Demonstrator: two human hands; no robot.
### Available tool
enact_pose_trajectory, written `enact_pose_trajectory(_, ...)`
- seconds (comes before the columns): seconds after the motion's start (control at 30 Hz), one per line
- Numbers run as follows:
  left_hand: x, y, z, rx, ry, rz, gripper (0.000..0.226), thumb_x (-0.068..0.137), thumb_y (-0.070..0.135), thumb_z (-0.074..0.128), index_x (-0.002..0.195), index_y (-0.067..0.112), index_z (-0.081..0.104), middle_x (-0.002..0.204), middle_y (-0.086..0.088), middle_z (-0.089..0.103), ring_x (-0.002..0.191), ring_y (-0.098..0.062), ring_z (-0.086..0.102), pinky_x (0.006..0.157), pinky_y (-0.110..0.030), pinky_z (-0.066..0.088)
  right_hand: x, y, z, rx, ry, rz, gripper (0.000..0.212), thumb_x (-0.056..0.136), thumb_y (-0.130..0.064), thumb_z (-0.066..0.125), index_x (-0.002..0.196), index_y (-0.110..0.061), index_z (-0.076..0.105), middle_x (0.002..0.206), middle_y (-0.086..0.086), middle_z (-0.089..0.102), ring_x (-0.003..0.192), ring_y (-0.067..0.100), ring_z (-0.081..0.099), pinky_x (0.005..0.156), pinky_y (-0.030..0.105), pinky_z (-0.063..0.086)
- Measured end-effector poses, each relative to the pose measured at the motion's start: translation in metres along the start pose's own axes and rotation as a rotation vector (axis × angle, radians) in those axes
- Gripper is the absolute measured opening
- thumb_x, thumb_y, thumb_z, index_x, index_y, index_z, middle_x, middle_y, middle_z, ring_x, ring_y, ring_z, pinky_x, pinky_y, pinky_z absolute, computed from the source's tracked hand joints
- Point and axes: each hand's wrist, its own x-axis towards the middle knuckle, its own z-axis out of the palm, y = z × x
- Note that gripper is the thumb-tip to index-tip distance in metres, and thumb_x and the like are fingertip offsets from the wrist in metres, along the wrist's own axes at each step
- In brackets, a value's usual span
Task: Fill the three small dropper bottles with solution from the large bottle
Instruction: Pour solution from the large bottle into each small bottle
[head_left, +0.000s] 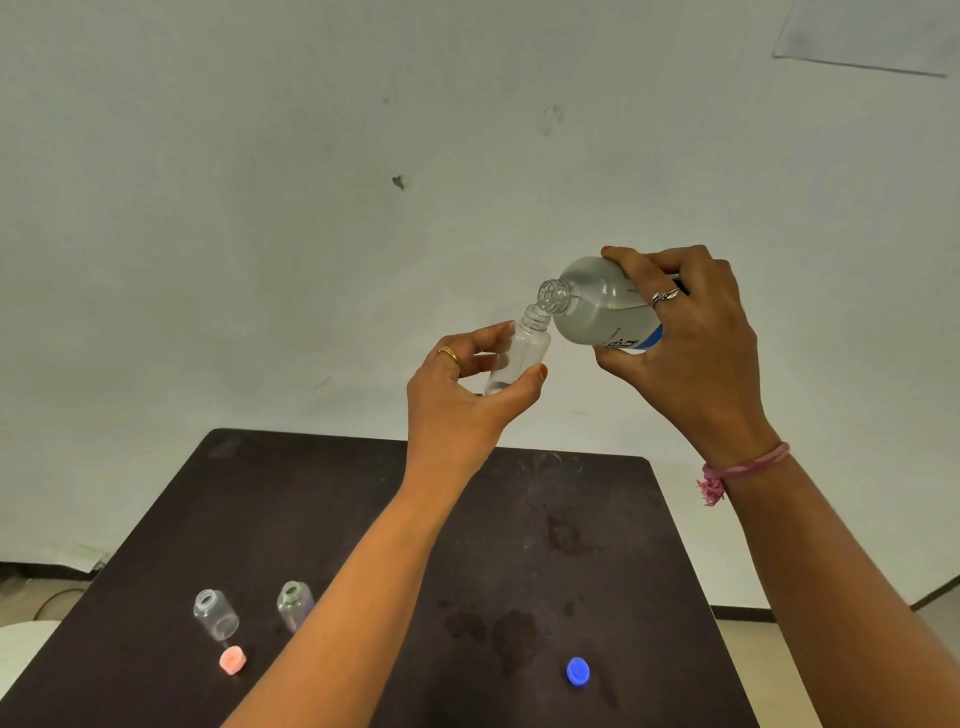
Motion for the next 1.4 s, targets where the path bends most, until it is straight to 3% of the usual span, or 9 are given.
enact_pose_trajectory(0.2, 0.0004, -0.0018, 0.0006, -0.007, -0.003, -0.008, 0.039, 0.072, 0.033, 0.08, 0.099, 0.047, 0.056, 0.1, 0.026, 0.06, 0.092, 0.011, 0.059, 0.066, -0.007, 0.046, -0.0003, 0.001, 0.0001, -0.008, -0.005, -0.002, 0.074, 0.064, -0.022, 0.085, 0.131, -0.018, 0.054, 0.113, 0.013, 0.056, 0.102, 0.027, 0.049, 0.072, 0.034, 0.05)
enact_pose_trajectory(0.4, 0.0003, -0.002, 0.0014, -0.017, -0.005, -0.007, 0.038, 0.072, 0.032, 0.081, 0.097, 0.048, 0.056, 0.1, 0.026, 0.06, 0.09, 0.014, 0.057, 0.064, -0.001, 0.044, -0.0012, 0.0014, 0.0009, -0.006, -0.007, 0.005, 0.074, 0.064, -0.022, 0.085, 0.131, -0.019, 0.055, 0.113, 0.012, 0.055, 0.102, 0.024, 0.047, 0.071, 0.032, 0.048)
enact_pose_trajectory(0.53, 0.0003, -0.0025, 0.0023, -0.011, -0.003, -0.013, 0.038, 0.072, 0.033, 0.08, 0.097, 0.048, 0.056, 0.1, 0.026, 0.06, 0.092, 0.012, 0.058, 0.071, -0.008, 0.046, -0.0016, 0.0022, 0.0011, -0.002, -0.008, 0.007, 0.075, 0.064, -0.023, 0.085, 0.132, -0.018, 0.054, 0.114, 0.013, 0.055, 0.103, 0.025, 0.047, 0.072, 0.034, 0.05)
enact_pose_trajectory(0.7, 0.0002, -0.0023, 0.0031, -0.007, -0.005, -0.021, 0.04, 0.072, 0.033, 0.08, 0.101, 0.046, 0.056, 0.101, 0.025, 0.06, 0.091, 0.013, 0.058, 0.062, 0.002, 0.042, -0.0013, 0.0037, 0.0018, -0.01, -0.007, 0.0, 0.075, 0.064, -0.022, 0.086, 0.131, -0.017, 0.054, 0.113, 0.013, 0.056, 0.102, 0.028, 0.049, 0.073, 0.033, 0.049)
enact_pose_trajectory(1.1, 0.001, -0.0028, 0.0024, -0.008, 0.004, -0.038, 0.04, 0.072, 0.032, 0.081, 0.103, 0.043, 0.059, 0.102, 0.022, 0.062, 0.091, 0.012, 0.058, 0.062, 0.003, 0.04, -0.0002, 0.0033, 0.0021, -0.01, -0.006, -0.003, 0.074, 0.063, -0.021, 0.086, 0.131, -0.017, 0.055, 0.113, 0.013, 0.056, 0.102, 0.028, 0.05, 0.072, 0.035, 0.051)
enact_pose_trajectory(1.27, 0.0016, -0.0031, 0.002, 0.0, 0.002, -0.041, 0.039, 0.072, 0.032, 0.081, 0.103, 0.042, 0.06, 0.102, 0.021, 0.063, 0.092, 0.011, 0.059, 0.066, -0.003, 0.043, 0.0005, 0.0028, 0.0022, -0.003, -0.004, -0.007, 0.074, 0.063, -0.02, 0.085, 0.131, -0.017, 0.055, 0.112, 0.013, 0.056, 0.101, 0.028, 0.049, 0.071, 0.035, 0.05)
enact_pose_trajectory(1.4, 0.0018, -0.003, 0.0016, 0.003, 0.005, -0.048, 0.04, 0.072, 0.031, 0.081, 0.105, 0.039, 0.061, 0.102, 0.02, 0.063, 0.091, 0.011, 0.059, 0.062, 0.003, 0.041, 0.0006, 0.0034, 0.003, -0.001, -0.008, -0.008, 0.076, 0.063, -0.021, 0.086, 0.132, -0.018, 0.054, 0.113, 0.013, 0.056, 0.102, 0.027, 0.049, 0.072, 0.034, 0.05)
